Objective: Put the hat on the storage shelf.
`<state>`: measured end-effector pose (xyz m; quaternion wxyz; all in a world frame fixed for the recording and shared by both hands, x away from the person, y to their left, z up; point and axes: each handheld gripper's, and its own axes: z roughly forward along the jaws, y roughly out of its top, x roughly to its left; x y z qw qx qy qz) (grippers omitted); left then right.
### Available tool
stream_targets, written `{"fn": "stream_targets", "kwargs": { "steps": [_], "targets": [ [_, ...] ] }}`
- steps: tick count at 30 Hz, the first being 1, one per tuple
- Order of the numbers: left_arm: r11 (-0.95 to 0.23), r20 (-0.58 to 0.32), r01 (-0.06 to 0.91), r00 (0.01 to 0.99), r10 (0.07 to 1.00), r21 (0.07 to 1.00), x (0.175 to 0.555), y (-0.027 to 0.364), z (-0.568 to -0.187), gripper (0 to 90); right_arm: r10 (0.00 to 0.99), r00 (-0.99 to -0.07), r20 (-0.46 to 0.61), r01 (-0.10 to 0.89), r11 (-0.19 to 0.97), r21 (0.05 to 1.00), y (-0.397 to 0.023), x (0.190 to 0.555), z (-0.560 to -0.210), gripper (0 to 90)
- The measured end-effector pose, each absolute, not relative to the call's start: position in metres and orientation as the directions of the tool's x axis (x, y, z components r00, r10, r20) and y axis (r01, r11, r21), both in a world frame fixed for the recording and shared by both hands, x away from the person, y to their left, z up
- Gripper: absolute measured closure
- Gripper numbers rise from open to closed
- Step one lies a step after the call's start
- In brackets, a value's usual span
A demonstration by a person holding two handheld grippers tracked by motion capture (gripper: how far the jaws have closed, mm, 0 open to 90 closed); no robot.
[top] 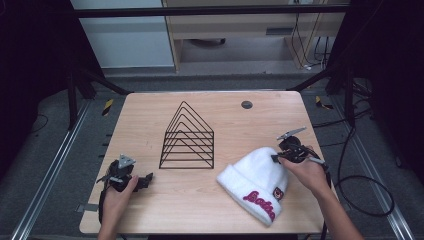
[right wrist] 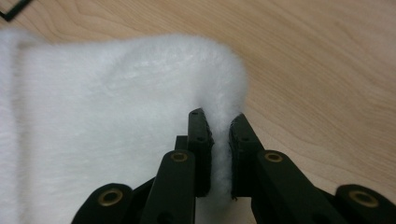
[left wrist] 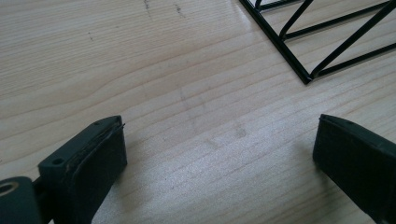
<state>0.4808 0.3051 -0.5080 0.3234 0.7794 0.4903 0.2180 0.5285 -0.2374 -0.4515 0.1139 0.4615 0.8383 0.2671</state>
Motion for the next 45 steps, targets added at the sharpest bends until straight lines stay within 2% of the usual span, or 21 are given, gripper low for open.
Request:
{"fn": "stream_targets", "kwargs": {
  "steps": [8, 13, 25, 32, 37, 45],
  "targets": [
    [-0.311, 0.023, 0.623, 0.425, 0.905, 0.718, 0.481, 0.305, -0.508, 1.9, 0.803, -0.596, 0.011, 0.622, 0.452, 0.64, -0.232, 0.51, -0.424, 83.1],
    [-0.309, 0.02, 0.623, 0.425, 0.905, 0.718, 0.48, 0.305, -0.508, 1.9, 0.752, -0.657, -0.04, 0.517, 0.489, 0.703, -0.219, 0.49, -0.399, 83.2],
    [-0.303, 0.021, 0.621, 0.419, 0.908, 0.723, 0.477, 0.301, -0.505, 3.5, 0.68, -0.725, -0.11, 0.375, 0.523, 0.766, -0.198, 0.463, -0.359, 83.4],
    [-0.247, -0.002, 0.518, 0.433, 0.901, 0.819, 0.465, 0.304, -0.461, 4.4, 0.629, -0.768, -0.12, 0.295, 0.514, 0.805, -0.19, 0.454, -0.341, 83.6],
    [-0.256, 0.044, 0.435, 0.44, 0.897, 0.863, 0.454, 0.306, -0.425, 4.1, 0.599, -0.789, -0.133, 0.251, 0.513, 0.821, -0.186, 0.447, -0.327, 83.7],
    [-0.268, 0.035, 0.412, 0.493, 0.869, 0.871, 0.455, 0.3, -0.4, 3.7, 0.587, -0.795, -0.152, 0.213, 0.505, 0.837, -0.19, 0.447, -0.306, 83.7]
  ]
}}
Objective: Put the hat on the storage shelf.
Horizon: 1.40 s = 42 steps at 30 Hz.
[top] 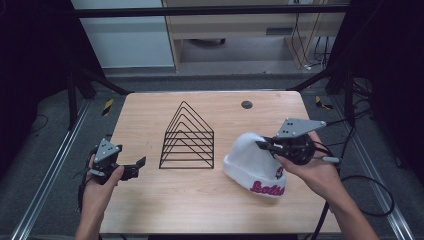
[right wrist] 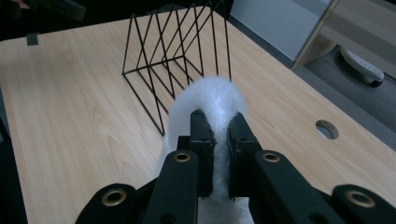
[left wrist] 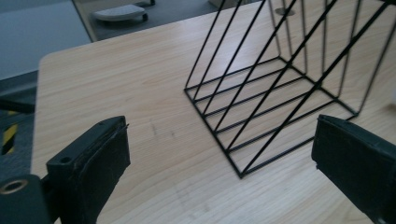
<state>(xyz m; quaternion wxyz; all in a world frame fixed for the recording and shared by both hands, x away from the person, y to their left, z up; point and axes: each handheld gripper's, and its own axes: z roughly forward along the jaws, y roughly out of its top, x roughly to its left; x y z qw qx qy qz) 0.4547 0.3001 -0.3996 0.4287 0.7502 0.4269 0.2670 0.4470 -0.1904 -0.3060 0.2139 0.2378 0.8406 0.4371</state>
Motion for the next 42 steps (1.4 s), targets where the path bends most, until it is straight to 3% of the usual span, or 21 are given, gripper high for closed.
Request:
{"fn": "stream_targets", "kwargs": {
  "steps": [17, 28, 42],
  "targets": [
    [-0.32, 0.007, 0.353, 0.663, 0.749, 0.879, 0.465, 0.269, -0.334, 3.8, 0.611, -0.77, -0.185, 0.122, 0.425, 0.897, -0.192, 0.466, -0.231, 83.7],
    [-0.336, 0.034, 0.306, 0.693, 0.72, 0.891, 0.476, 0.247, -0.302, 4.0, 0.647, -0.735, -0.203, 0.088, 0.387, 0.918, -0.184, 0.476, -0.195, 83.7],
    [-0.379, 0.056, 0.27, 0.746, 0.663, 0.885, 0.495, 0.209, -0.283, 6.6, 0.641, -0.743, -0.191, 0.062, 0.35, 0.935, -0.168, 0.49, -0.178, 83.7]
  ]
}}
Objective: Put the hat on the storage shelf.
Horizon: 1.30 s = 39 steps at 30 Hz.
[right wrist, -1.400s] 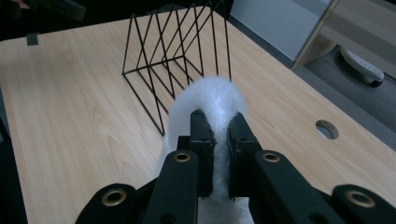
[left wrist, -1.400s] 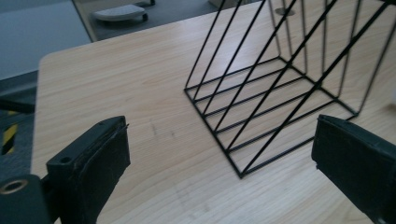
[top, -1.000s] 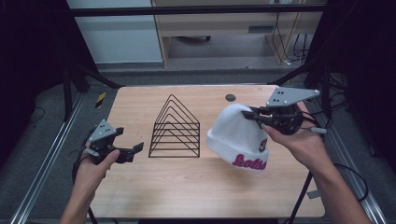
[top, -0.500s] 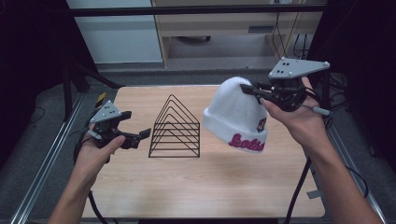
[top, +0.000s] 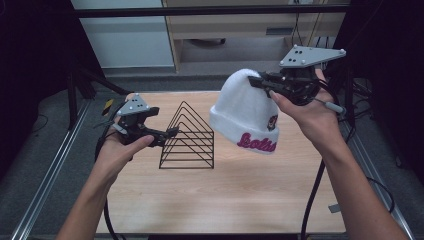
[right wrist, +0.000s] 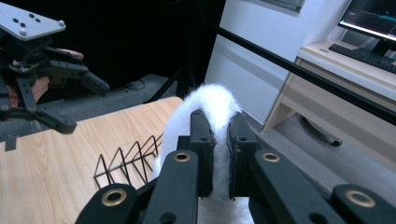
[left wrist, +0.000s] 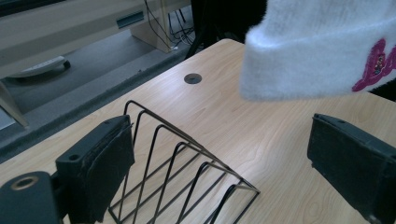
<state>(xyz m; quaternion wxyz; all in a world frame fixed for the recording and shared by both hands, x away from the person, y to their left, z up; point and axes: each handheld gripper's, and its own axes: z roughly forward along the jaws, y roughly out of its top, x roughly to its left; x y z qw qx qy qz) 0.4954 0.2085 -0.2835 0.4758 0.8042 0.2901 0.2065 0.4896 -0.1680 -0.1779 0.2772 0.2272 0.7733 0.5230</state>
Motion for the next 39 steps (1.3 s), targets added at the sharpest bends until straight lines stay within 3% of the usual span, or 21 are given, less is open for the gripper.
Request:
{"fn": "stream_targets", "kwargs": {
  "steps": [7, 20, 30, 34, 38, 39],
  "targets": [
    [-0.386, 0.057, 0.265, 0.758, 0.65, 0.884, 0.499, 0.196, -0.284, 13.6, 0.628, -0.758, -0.179, 0.059, 0.339, 0.939, -0.154, 0.494, -0.175, 83.7],
    [-0.438, 0.074, 0.254, 0.793, 0.604, 0.862, 0.509, 0.176, -0.295, 14.5, 0.589, -0.793, -0.156, 0.038, 0.303, 0.952, -0.127, 0.495, -0.171, 83.7],
    [-0.422, 0.032, 0.297, 0.786, 0.618, 0.856, 0.518, 0.172, -0.298, 19.1, 0.555, -0.817, -0.156, 0.02, 0.298, 0.954, -0.1, 0.496, -0.168, 83.6],
    [-0.419, 0.027, 0.301, 0.785, 0.619, 0.857, 0.517, 0.174, -0.297, 32.0, 0.541, -0.826, -0.157, 0.017, 0.301, 0.953, -0.091, 0.496, -0.169, 83.6],
    [-0.409, 0.023, 0.303, 0.779, 0.626, 0.861, 0.517, 0.178, -0.295, 61.8, 0.535, -0.829, -0.165, 0.01, 0.309, 0.951, -0.085, 0.495, -0.168, 83.6],
    [-0.408, 0.021, 0.303, 0.781, 0.624, 0.861, 0.517, 0.179, -0.294, 61.8, 0.535, -0.829, -0.165, 0.01, 0.309, 0.951, -0.085, 0.495, -0.168, 83.6]
  ]
}}
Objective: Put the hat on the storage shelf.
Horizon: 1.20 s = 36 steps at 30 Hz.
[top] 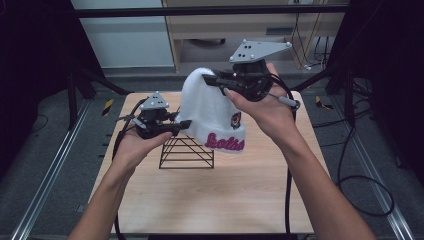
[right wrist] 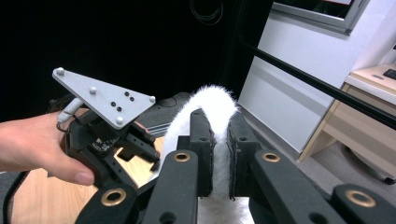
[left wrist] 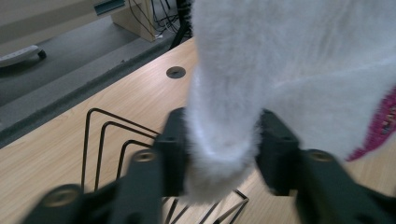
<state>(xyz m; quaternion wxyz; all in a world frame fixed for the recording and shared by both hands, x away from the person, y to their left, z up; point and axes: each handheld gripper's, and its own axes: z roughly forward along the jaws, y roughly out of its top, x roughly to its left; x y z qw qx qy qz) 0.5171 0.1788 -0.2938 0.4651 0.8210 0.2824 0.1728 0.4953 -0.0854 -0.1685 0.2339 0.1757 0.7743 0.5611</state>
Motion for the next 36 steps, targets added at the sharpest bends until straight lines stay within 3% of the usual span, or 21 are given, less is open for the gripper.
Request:
{"fn": "stream_targets", "kwargs": {
  "steps": [2, 5, 15, 36],
  "targets": [
    [-0.398, 0.016, 0.301, 0.78, 0.625, 0.866, 0.517, 0.181, -0.293, 71.9, 0.535, -0.829, -0.163, 0.01, 0.306, 0.952, -0.085, 0.496, -0.168, 83.6],
    [-0.382, 0.009, 0.302, 0.773, 0.634, 0.873, 0.517, 0.183, -0.293, 73.6, 0.536, -0.828, -0.165, 0.008, 0.305, 0.952, -0.086, 0.497, -0.168, 83.6],
    [-0.354, 0.062, 0.281, 0.7, 0.711, 0.892, 0.508, 0.19, -0.286, 74.6, 0.568, -0.807, -0.162, 0.026, 0.308, 0.951, -0.091, 0.514, -0.176, 83.4],
    [-0.338, 0.079, 0.291, 0.642, 0.762, 0.895, 0.513, 0.206, -0.292, 74.5, 0.565, -0.814, -0.134, 0.062, 0.315, 0.947, -0.081, 0.549, -0.197, 83.0]
  ]
}}
